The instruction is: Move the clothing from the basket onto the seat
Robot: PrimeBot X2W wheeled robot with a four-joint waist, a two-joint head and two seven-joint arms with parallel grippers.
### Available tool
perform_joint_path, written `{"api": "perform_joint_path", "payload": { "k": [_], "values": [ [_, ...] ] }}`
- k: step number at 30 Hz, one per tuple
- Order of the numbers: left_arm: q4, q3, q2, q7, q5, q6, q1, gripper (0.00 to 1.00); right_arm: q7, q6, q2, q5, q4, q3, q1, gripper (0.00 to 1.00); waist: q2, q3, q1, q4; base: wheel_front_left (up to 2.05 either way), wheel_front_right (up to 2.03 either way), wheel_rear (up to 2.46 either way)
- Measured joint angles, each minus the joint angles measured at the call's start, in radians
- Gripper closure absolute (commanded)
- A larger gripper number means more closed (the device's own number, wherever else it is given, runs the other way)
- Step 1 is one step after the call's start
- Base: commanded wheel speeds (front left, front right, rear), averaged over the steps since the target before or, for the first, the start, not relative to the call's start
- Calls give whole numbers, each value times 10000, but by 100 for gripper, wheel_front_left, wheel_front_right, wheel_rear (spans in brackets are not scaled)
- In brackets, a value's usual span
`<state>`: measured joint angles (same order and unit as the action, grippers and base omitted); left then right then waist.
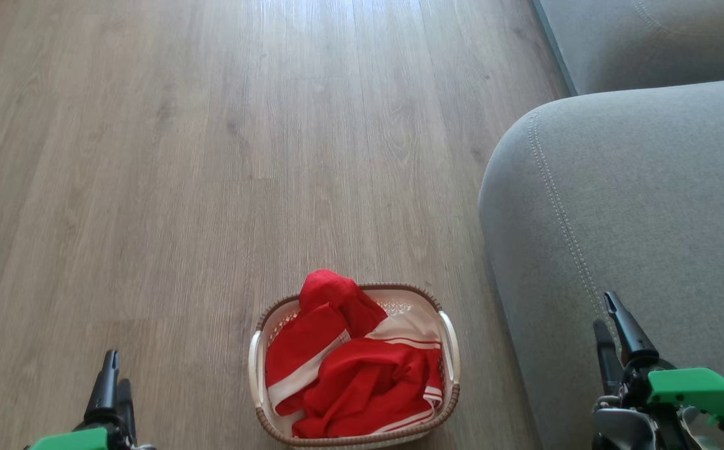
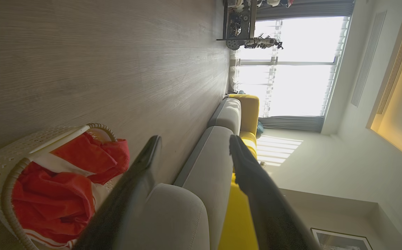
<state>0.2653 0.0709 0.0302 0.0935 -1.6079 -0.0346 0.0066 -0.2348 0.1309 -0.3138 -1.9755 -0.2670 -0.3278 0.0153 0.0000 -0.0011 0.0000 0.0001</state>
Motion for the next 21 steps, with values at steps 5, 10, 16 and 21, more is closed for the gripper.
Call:
{"api": "perform_joint_path", "payload": {
  "k": [5, 10, 16, 21],
  "values": [
    [-104, -107, 0, -125, 84, 0, -6, 0, 0, 0, 90, 326, 29, 69, 12, 0, 0, -13, 0, 4, 0, 0, 0],
    [-259, -182, 0, -265, 330, 21, -5, 0, 0, 0, 261, 663, 59, 232, 12, 0, 0, -26, 0, 11, 0, 0, 0],
    [-477, -268, 0, -451, 922, 173, -5, 0, -2, 0, 330, 1423, 165, 458, 12, 0, 0, -39, 0, 19, 0, 0, 0],
    [-662, -426, 0, -604, 1519, 263, -5, 0, -2, 0, 454, 2372, 382, 621, 12, 0, 0, -48, 0, 26, 0, 0, 0]
  ]
}}
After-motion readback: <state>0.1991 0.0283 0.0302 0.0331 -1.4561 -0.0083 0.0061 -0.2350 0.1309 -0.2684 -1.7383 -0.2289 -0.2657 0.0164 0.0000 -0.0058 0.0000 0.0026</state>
